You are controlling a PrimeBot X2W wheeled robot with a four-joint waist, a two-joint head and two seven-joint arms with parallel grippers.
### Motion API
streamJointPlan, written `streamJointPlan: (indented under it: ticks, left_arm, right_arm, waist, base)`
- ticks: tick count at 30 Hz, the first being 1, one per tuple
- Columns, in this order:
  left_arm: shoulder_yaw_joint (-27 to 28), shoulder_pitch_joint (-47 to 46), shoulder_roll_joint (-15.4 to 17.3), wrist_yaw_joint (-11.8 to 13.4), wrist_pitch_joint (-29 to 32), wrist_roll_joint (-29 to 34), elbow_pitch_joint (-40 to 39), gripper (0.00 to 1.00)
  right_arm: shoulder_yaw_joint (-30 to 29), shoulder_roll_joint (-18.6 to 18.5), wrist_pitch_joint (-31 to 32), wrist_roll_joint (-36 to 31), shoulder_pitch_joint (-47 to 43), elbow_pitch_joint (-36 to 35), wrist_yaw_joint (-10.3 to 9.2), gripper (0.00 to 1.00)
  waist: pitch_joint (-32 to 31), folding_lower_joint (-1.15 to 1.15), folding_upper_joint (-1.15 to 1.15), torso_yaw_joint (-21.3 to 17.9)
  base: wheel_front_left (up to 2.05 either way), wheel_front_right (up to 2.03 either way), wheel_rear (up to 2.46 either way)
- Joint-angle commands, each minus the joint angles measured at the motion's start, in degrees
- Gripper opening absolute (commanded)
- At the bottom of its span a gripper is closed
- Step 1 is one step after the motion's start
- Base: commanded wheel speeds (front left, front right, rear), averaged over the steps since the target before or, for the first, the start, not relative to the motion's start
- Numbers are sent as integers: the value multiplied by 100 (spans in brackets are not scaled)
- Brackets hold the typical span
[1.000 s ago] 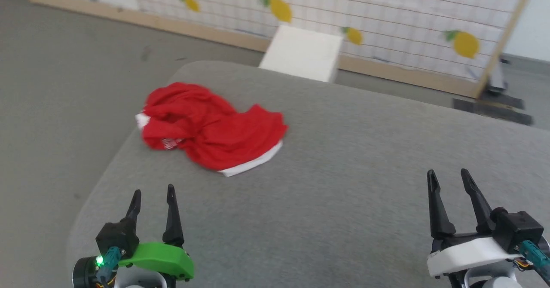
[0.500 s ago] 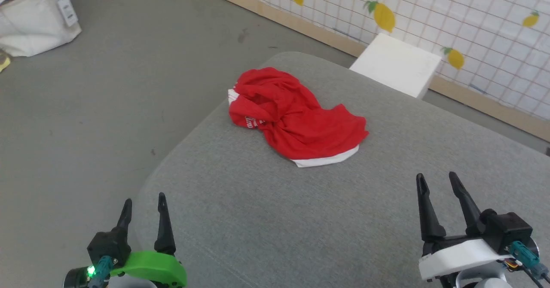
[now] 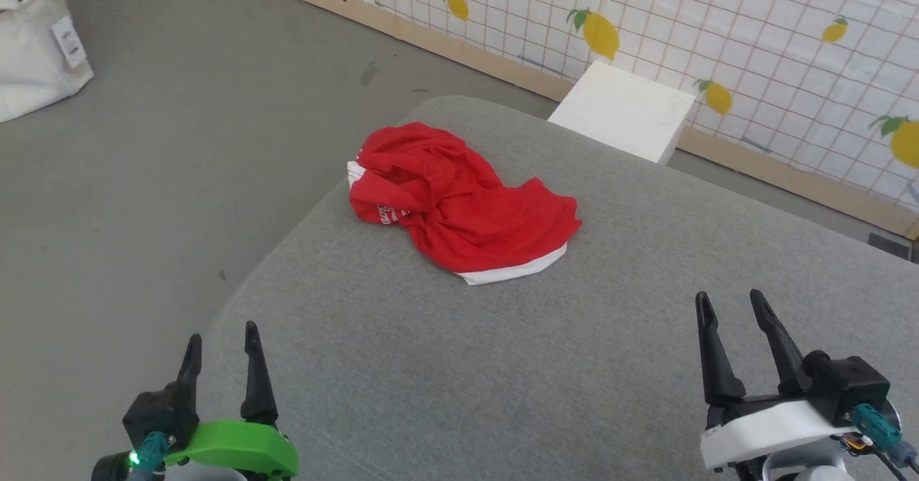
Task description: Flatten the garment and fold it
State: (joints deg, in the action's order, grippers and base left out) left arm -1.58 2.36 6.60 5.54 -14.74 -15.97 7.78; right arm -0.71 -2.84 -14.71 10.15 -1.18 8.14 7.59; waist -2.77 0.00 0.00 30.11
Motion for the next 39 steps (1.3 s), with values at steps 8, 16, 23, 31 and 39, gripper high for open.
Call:
streamJointPlan:
  ticks: [8, 16, 23, 31, 39]
  left_arm:
    - [85, -694, 155, -159, 112, -248, -250, 100]
    - [299, -2418, 662, -382, 1262, -720, -173, 100]
    - [560, -3567, 1238, -384, 2670, -1164, 215, 100]
    - [964, -3995, 1786, -66, 4490, -1802, 620, 100]
    - [1194, -3414, 2121, 674, 6209, -2077, 515, 100]
  right_arm:
    - [-90, -4, -29, -152, 189, -210, -10, 100]
    - [-249, -4, 28, -383, 724, -649, -10, 100]
    - [-264, -4, 15, -350, 1172, -819, -10, 100]
    - [-179, -4, -24, -80, 1541, -803, -10, 100]
    - [-187, -4, -28, 173, 1635, -856, -10, 100]
  waist:
    - [715, 0, 0, -501]
    - [2235, 0, 0, -1349]
    - [3216, 0, 0, -2106]
    - [3824, 0, 0, -2909]
    - [3932, 0, 0, -3300]
  base:
    - [0, 0, 0]
    - [0, 0, 0]
    - [0, 0, 0]
    - [0, 0, 0]
    - [0, 0, 0]
